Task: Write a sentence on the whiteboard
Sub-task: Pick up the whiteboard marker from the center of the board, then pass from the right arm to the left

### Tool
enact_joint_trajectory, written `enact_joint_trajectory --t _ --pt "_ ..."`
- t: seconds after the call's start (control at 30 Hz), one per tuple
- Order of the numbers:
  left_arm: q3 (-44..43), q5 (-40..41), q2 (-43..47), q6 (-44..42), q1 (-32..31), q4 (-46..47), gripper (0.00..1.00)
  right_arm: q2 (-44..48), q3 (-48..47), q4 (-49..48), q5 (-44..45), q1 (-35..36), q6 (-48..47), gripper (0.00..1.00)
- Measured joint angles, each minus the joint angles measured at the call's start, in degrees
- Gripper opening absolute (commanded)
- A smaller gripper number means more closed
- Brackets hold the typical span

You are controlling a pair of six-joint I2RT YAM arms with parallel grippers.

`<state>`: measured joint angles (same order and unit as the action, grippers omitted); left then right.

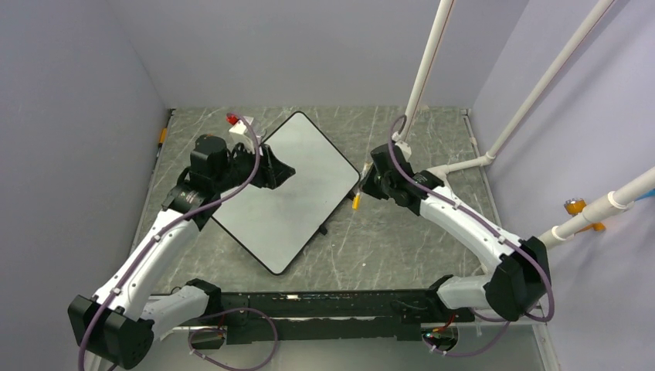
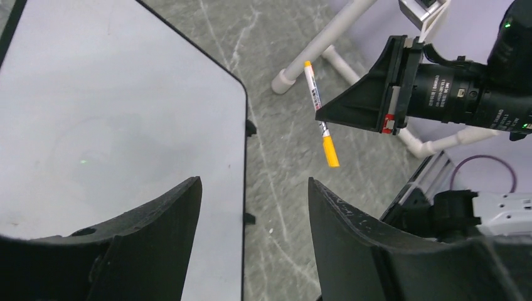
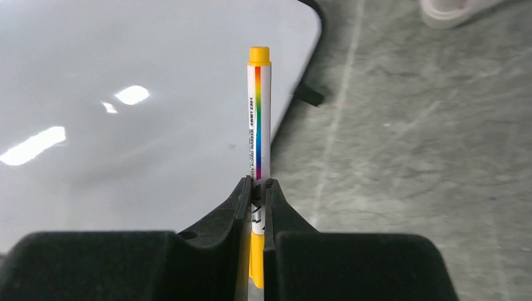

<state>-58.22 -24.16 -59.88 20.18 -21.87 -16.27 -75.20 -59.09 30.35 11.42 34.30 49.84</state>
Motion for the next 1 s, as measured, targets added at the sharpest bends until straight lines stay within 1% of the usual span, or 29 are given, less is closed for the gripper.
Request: enact_joint_trajectory --t 0.13,0.27,0.43,0.5,0.57,0.7,0.83,1.0 --pt "5.7 0.0 2.5 6.3 -0.4 8.5 0.63 2.7 -2.0 -2.2 -1.9 0.0 6.3 0.00" --pt "9.4 0.0 2.9 10.7 -1.7 16.6 0.60 4.3 -3.3 -4.9 -3.8 0.0 13.7 0.00" --pt "11.4 0.3 2.9 12.0 -5.3 25.2 0.57 1.9 -9.9 -3.9 -4.1 0.6 20.9 0.00" --pt "12.1 1.2 2.9 12.0 -7.0 28.8 0.55 0.9 -12.3 -4.0 -4.1 0.9 22.9 0.00" --pt "12.9 2.3 2.8 12.0 -8.7 31.8 0.54 0.8 -13.2 -4.9 -4.1 1.5 24.9 0.00" --pt "13.0 4.5 1.5 11.6 -11.3 36.1 0.52 -0.1 -13.8 -5.2 -4.1 3.4 27.8 0.00" --pt "13.0 7.0 -0.7 11.1 -13.2 38.7 0.47 -2.3 -15.5 -5.3 -3.9 5.4 29.6 0.00" --pt "13.0 9.6 -2.5 11.2 -14.1 40.2 0.46 -2.5 -15.9 -5.2 -3.8 6.6 30.9 0.00"
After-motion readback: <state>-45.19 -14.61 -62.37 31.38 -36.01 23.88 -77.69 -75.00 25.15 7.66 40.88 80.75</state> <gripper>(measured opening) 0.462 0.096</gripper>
